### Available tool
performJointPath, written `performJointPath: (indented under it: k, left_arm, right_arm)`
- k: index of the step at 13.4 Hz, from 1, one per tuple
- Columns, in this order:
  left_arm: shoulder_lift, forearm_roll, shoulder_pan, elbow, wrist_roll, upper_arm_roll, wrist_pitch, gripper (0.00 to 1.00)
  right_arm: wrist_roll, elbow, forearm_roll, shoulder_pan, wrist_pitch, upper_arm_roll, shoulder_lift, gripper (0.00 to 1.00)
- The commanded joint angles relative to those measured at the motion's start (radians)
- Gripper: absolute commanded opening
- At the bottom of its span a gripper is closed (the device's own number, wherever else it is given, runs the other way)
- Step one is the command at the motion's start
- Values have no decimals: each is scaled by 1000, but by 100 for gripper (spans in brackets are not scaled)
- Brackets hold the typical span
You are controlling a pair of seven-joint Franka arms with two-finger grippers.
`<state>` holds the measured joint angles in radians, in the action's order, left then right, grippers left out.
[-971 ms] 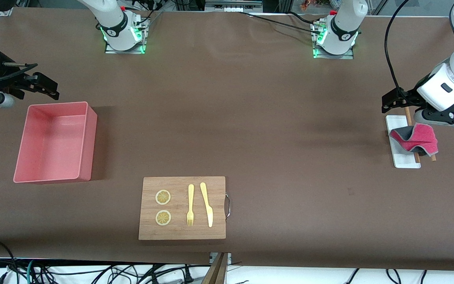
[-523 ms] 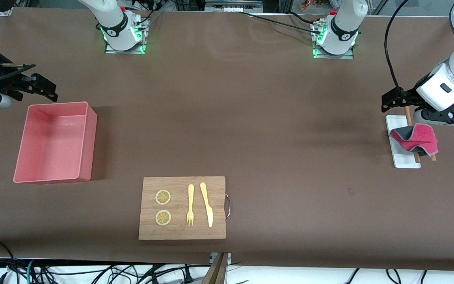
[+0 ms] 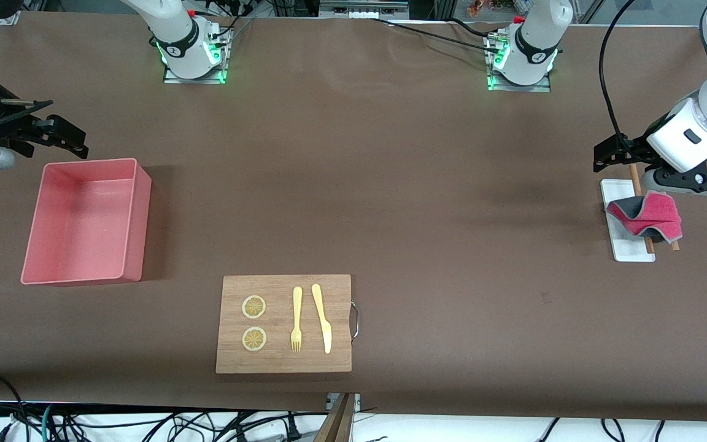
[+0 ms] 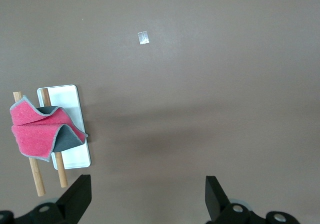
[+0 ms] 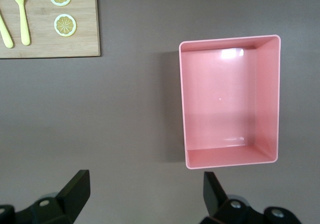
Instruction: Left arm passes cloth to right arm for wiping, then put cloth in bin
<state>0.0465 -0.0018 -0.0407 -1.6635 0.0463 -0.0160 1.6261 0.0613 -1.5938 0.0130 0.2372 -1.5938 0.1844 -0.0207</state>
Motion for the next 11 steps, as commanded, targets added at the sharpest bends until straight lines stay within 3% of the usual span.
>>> performJointPath:
  k: [1, 11]
  left_arm:
    - [15, -9, -5, 31, 74, 11, -31, 100]
    - [110, 167, 105, 33, 890, 18, -26, 100]
  right_arm:
    - [2, 25, 2, -9, 5, -5, -11, 100]
    - [2, 25, -1, -7, -1, -5, -25, 100]
